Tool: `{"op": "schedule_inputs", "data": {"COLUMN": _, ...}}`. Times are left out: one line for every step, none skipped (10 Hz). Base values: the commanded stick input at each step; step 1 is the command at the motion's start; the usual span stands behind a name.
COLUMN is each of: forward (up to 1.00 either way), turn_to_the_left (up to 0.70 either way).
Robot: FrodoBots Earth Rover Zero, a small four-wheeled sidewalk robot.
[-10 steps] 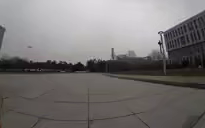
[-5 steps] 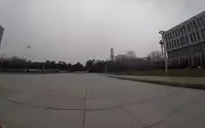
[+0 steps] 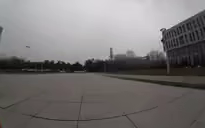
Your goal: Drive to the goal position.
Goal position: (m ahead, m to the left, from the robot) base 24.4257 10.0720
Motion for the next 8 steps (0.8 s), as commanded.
{"op": "schedule_inputs", "data": {"forward": 0.70, "turn_to_the_left": -0.01}}
{"op": "schedule_inputs", "data": {"forward": 0.70, "turn_to_the_left": -0.01}}
{"op": "schedule_inputs", "data": {"forward": 0.70, "turn_to_the_left": -0.01}}
{"op": "schedule_inputs", "data": {"forward": 0.70, "turn_to_the_left": -0.01}}
{"op": "schedule_inputs", "data": {"forward": 0.70, "turn_to_the_left": -0.01}}
{"op": "schedule_inputs", "data": {"forward": 0.70, "turn_to_the_left": -0.01}}
{"op": "schedule_inputs", "data": {"forward": 0.70, "turn_to_the_left": -0.01}}
{"op": "schedule_inputs", "data": {"forward": 0.70, "turn_to_the_left": -0.01}}
